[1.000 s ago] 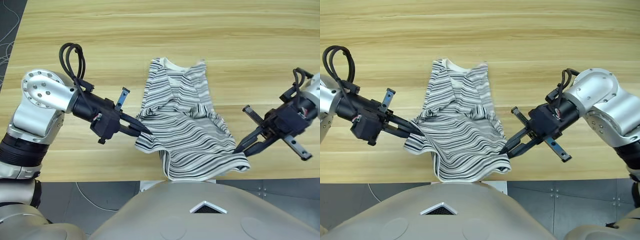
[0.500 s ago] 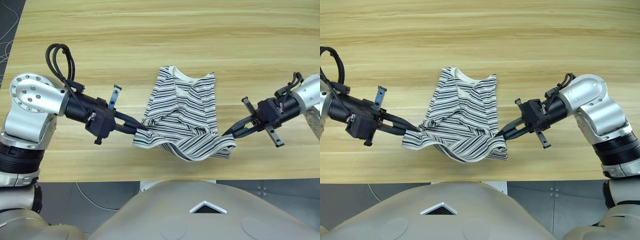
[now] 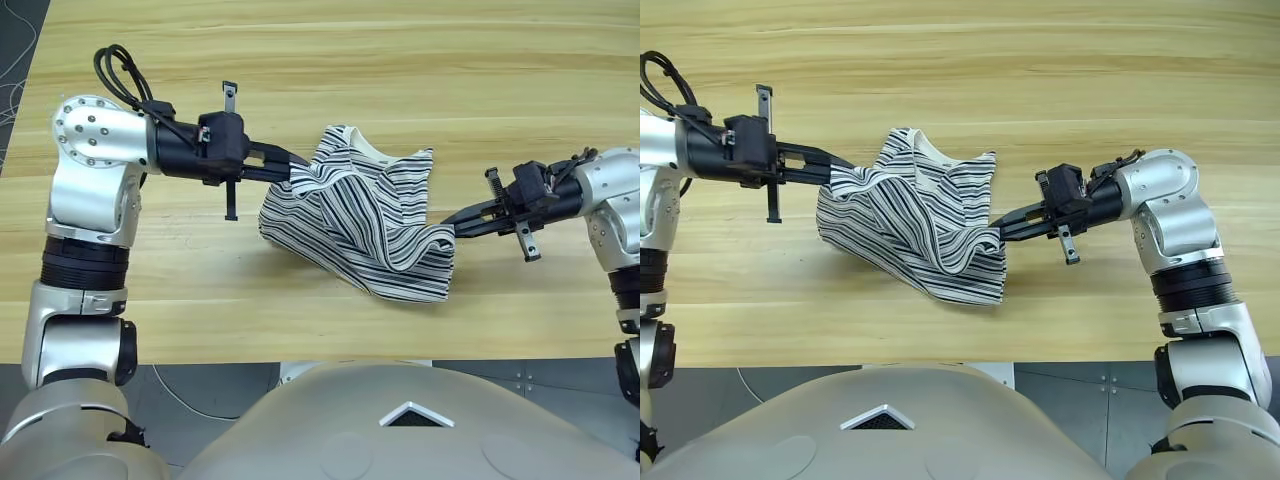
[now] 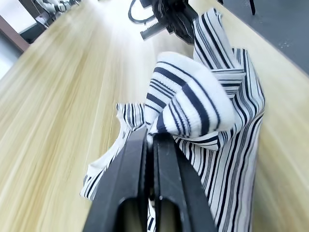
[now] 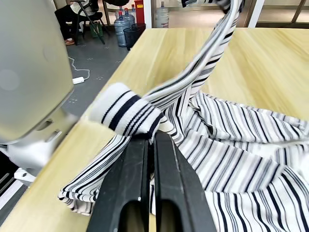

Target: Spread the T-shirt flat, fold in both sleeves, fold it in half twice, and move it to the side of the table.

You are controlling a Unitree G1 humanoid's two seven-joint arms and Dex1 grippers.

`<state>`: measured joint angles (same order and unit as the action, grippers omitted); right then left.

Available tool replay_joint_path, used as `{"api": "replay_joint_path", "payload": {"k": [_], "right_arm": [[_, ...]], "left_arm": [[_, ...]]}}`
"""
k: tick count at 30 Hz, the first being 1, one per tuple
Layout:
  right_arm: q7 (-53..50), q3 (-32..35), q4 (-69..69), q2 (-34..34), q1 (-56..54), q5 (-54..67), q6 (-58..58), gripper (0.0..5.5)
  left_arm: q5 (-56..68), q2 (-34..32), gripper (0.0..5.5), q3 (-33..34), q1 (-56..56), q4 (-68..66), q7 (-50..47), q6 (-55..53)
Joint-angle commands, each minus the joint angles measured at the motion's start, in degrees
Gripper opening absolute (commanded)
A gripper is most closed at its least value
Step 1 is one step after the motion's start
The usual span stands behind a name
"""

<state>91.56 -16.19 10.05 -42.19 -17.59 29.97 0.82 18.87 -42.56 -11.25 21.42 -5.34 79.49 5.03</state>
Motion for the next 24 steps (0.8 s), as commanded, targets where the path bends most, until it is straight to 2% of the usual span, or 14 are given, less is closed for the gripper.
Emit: {"api": "replay_joint_path", "payload": {"k": [1,11,24], "right_arm": [[-1.0,2.1,2.6,2.0,-1.8,-2.4,-1.4,0.1],[-2.4,4.3,13.0,5.6,-4.6,-8.3,-5.8,0.1],[-5.6,6.2,21.1,8.1,-7.7,-13.1,-9.8,0.1]], "left_arm": [[-3.1,1.6,0.13,-0.5,0.7,-4.6,-0.9,2.4],[-3.2,5.9,0.13,3.1,8.1,-17.8,-1.8,1.7],[-7.9,8.2,0.13,3.0,12.4,-31.7,-2.3,7.5]]}}
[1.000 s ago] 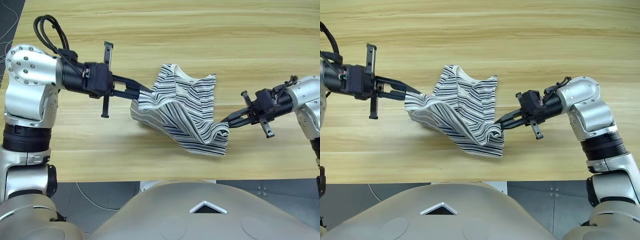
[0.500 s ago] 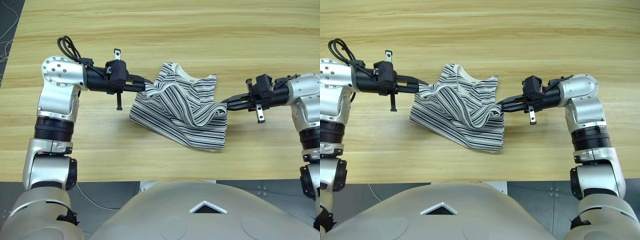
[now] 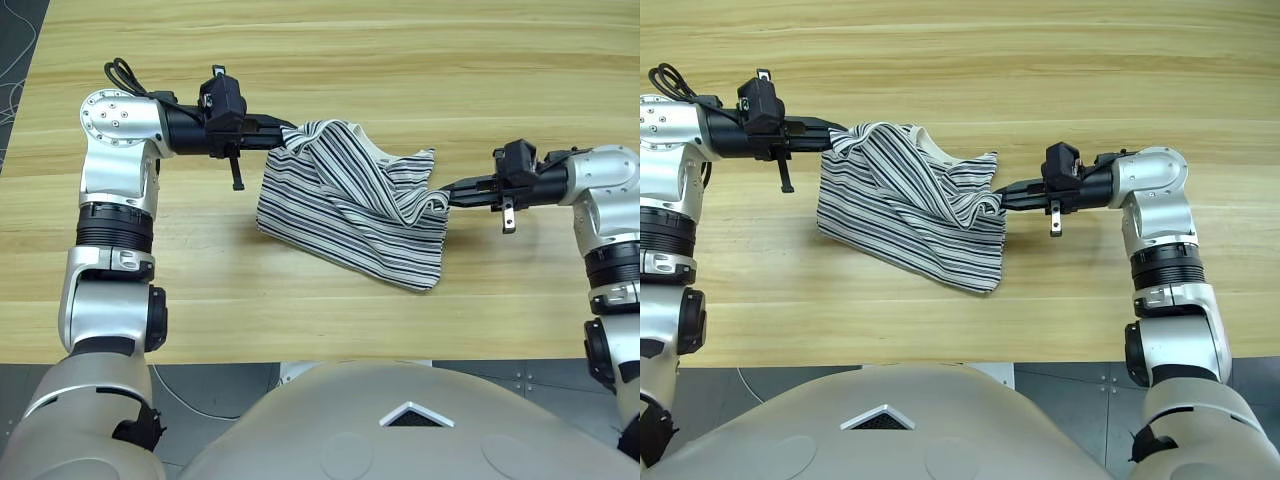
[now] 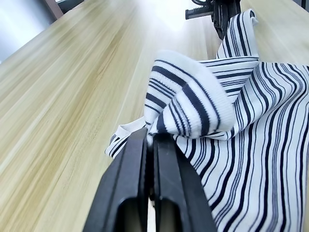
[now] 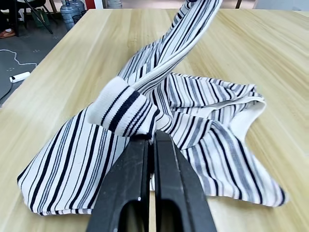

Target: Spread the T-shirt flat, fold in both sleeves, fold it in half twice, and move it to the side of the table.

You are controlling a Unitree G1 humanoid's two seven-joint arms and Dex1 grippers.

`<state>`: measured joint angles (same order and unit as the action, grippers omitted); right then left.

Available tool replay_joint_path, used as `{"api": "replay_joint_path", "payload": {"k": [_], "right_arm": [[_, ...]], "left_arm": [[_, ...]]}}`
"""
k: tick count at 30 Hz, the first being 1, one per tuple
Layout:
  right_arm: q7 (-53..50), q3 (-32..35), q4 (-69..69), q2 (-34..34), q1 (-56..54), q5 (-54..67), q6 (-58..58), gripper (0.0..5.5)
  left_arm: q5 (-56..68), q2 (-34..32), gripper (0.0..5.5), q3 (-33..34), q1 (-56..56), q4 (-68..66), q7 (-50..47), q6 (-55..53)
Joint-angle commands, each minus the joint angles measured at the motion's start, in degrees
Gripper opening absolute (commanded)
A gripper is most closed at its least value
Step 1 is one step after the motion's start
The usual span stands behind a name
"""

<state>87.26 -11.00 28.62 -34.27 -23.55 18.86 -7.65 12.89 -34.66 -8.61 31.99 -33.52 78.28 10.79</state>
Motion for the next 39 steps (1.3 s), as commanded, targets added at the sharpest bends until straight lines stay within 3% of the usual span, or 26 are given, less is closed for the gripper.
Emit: {"api": "replay_joint_path", "payload": {"k": [1,16,17,24,27,30,35,39], "right_arm": [[-1.6,1.2,3.7,0.3,-2.2,-2.5,-1.7,0.1],[-3.0,2.5,11.3,2.0,-4.9,-5.3,-3.3,0.1],[-3.4,2.6,11.6,2.1,-5.2,-5.4,-2.8,0.26],[-6.1,3.8,12.9,2.7,-6.2,-6.2,-1.4,1.67],[-8.6,4.3,14.8,2.9,-7.0,-7.2,-2.8,2.23],[-14.2,3.9,18.6,2.9,-8.3,-11.0,-7.0,2.8],[-18.3,4.3,21.6,2.3,-9.6,-14.0,-11.9,2.84],[-13.5,4.9,13.4,5.4,-7.0,-8.4,-10.2,2.84]], "left_arm": [[-2.5,0.5,0.13,0.3,2.1,-4.8,-1.3,2.2],[-6.1,4.4,0.13,0.1,4.6,-13.3,-2.3,2.9],[-5.9,4.6,0.1,0.1,4.6,-13.3,-1.9,2.0],[-5.7,4.4,1.39,0.9,5.5,-14.1,-1.8,-2.1],[-7.1,4.4,1.87,1.9,8.0,-18.4,-6.2,-2.0],[-9.0,4.2,1.92,3.3,12.0,-25.4,-13.4,-2.2],[-8.5,4.4,1.92,5.9,13.7,-27.4,-17.1,-0.2],[-6.7,8.0,1.92,5.9,9.5,-16.7,-17.6,-1.4]]}}
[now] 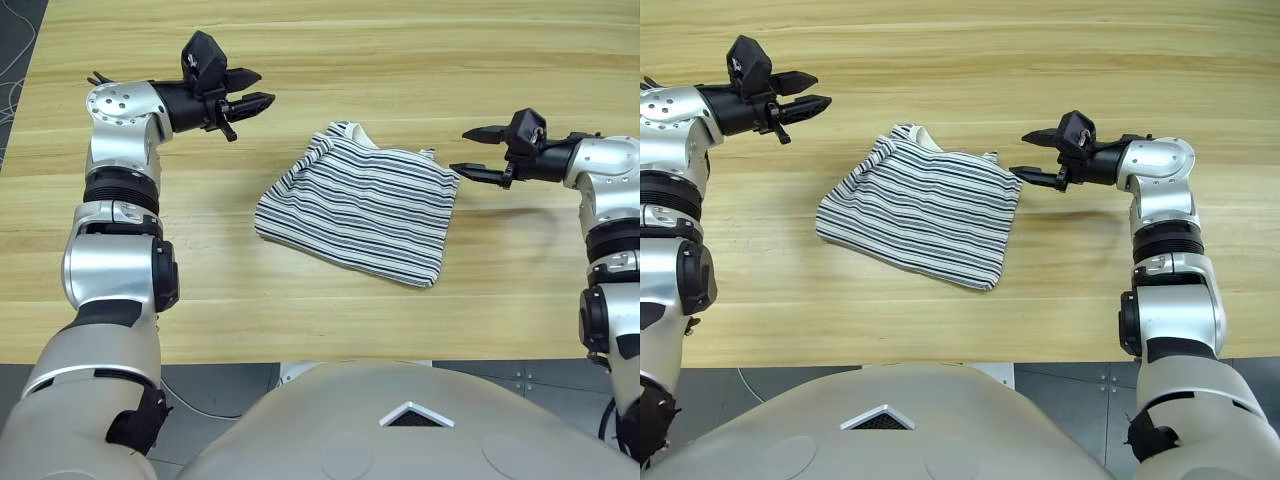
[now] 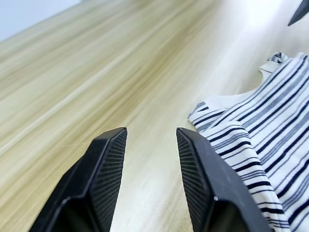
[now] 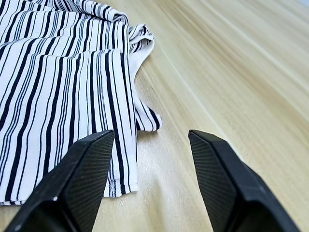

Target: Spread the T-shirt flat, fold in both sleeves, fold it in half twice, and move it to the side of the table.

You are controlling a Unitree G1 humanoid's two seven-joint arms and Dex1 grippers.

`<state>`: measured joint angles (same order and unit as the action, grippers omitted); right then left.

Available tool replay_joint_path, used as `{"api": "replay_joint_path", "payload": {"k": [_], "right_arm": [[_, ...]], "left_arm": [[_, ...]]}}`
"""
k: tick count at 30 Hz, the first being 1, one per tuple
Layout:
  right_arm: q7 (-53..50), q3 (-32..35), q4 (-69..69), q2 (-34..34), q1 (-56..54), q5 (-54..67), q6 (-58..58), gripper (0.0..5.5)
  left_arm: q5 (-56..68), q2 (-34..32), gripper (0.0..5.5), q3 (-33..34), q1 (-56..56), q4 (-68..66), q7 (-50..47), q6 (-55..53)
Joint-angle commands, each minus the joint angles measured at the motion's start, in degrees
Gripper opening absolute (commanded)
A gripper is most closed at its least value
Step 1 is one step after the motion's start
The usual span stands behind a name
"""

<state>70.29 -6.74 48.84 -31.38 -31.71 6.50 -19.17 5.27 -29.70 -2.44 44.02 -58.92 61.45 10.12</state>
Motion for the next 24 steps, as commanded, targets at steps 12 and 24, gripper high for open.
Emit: {"api": "replay_joint_path", "payload": {"k": [12,24], "right_arm": [[0.0,-5.6,-13.7,5.6,4.8,-2.5,1.8,2.84],[-8.9,-16.5,1.0,4.6,1.7,-18.4,-8.3,2.84]], "left_arm": [[-8.8,8.5,1.92,-7.9,-7.9,10.4,-12.2,-1.6],[-14.3,9.0,1.92,-8.0,-2.5,-11.4,-21.6,3.9]]}}
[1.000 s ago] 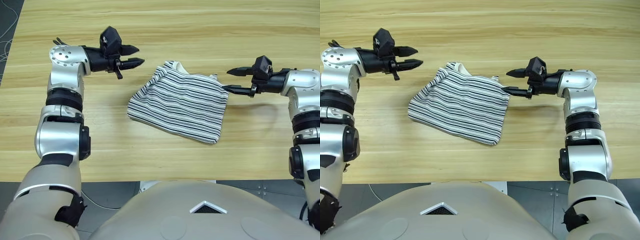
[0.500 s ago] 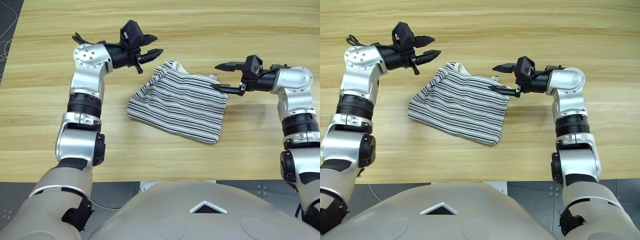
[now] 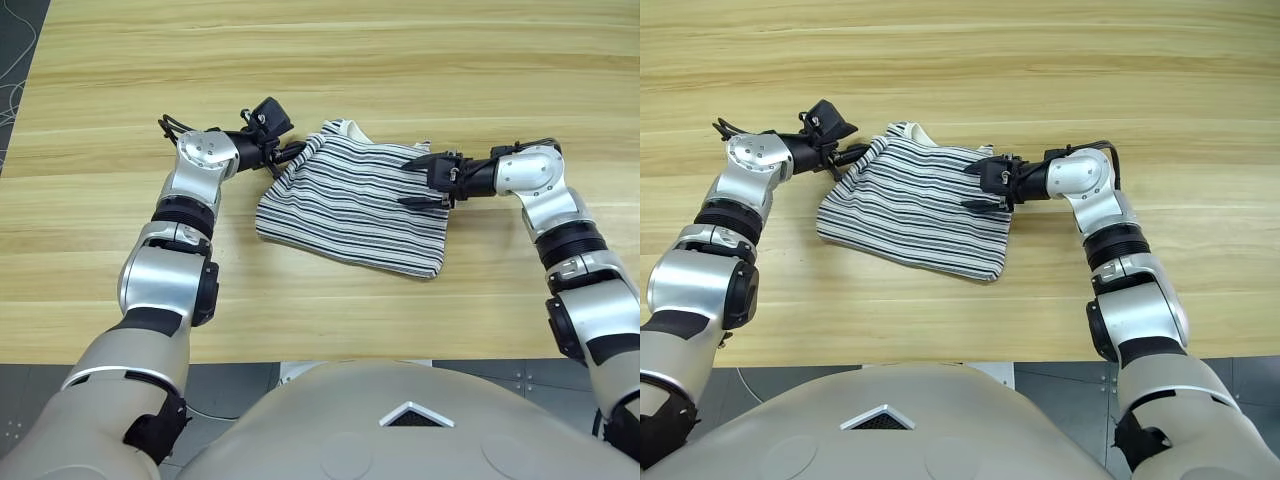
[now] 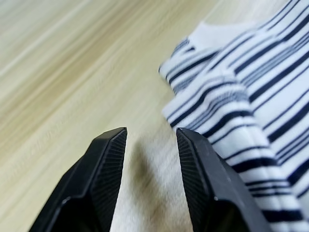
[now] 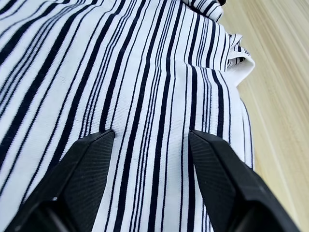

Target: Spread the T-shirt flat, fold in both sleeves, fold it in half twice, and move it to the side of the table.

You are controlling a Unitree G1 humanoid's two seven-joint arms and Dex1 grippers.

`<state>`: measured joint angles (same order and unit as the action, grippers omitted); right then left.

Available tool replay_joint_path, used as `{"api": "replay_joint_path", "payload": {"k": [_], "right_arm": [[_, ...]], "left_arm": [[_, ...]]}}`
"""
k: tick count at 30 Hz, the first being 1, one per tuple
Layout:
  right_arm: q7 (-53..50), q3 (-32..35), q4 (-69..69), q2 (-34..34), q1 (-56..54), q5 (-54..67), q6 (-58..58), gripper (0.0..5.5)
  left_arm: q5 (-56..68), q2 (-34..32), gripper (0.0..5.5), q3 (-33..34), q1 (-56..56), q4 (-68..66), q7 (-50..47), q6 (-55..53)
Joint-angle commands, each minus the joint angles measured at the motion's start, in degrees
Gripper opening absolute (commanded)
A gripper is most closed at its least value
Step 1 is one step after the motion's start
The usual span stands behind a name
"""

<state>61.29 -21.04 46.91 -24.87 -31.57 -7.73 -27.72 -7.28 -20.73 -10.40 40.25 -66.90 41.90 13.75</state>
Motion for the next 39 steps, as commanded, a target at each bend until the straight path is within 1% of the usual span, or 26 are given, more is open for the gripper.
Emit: {"api": "replay_joint_path", "payload": {"k": [1,5,12,14,16,18,21,23,26,29,33,35,39], "right_arm": [[0.3,-2.4,3.0,-2.3,1.5,-4.2,0.1,2.84],[0.7,-3.2,3.8,-4.0,2.1,-4.7,-0.4,2.84],[1.1,-3.8,3.6,-3.9,2.3,-4.0,-0.5,2.84],[1.2,-4.0,3.6,-3.7,2.2,-4.0,-0.6,2.84],[1.2,-4.2,3.5,-3.4,2.1,-3.9,-0.7,2.84],[1.3,-4.2,3.4,-3.3,2.0,-3.8,-0.8,2.84],[1.5,-4.2,3.1,-3.6,1.9,-3.6,-0.8,2.84],[1.4,-4.2,3.0,-3.7,1.9,-3.5,-0.8,2.84],[1.2,-4.2,3.0,-3.9,1.9,-3.5,-0.9,2.84],[0.9,-4.2,3.1,-3.9,1.7,-3.7,-0.9,2.84],[0.9,-4.2,2.9,-3.9,1.7,-3.7,-0.9,2.84],[0.9,-4.3,2.8,-3.8,1.7,-3.8,-0.9,2.84],[1.0,-4.7,2.3,-3.6,2.0,-3.8,-0.9,2.84]], "left_arm": [[-2.0,0.0,1.92,0.1,1.3,-4.4,-2.7,0.1],[-2.3,-2.2,1.92,1.3,2.5,-7.3,-7.0,-0.6],[-3.3,-6.3,1.92,3.5,5.0,-8.6,-13.9,-0.3],[-1.7,-5.4,1.92,5.0,5.9,-7.5,-12.3,1.6],[1.2,-3.1,1.92,6.6,6.4,-4.1,-6.7,4.3],[3.7,-0.9,1.92,6.7,5.9,1.8,-1.6,5.1],[4.4,0.8,1.92,4.7,2.4,11.4,2.4,3.2],[3.3,1.3,1.92,2.9,-0.8,16.4,3.3,1.1],[1.2,1.8,1.92,-0.2,-4.9,20.1,3.4,-1.3],[-0.2,2.1,1.92,-2.1,-6.9,19.5,3.2,-2.5],[-2.1,2.1,1.92,-3.4,-7.2,13.6,1.5,-2.3],[-2.8,1.3,1.92,-3.2,-6.2,10.1,0.0,-1.8],[-1.7,-2.4,1.92,-0.4,-2.6,3.7,-2.6,-0.8]]}}
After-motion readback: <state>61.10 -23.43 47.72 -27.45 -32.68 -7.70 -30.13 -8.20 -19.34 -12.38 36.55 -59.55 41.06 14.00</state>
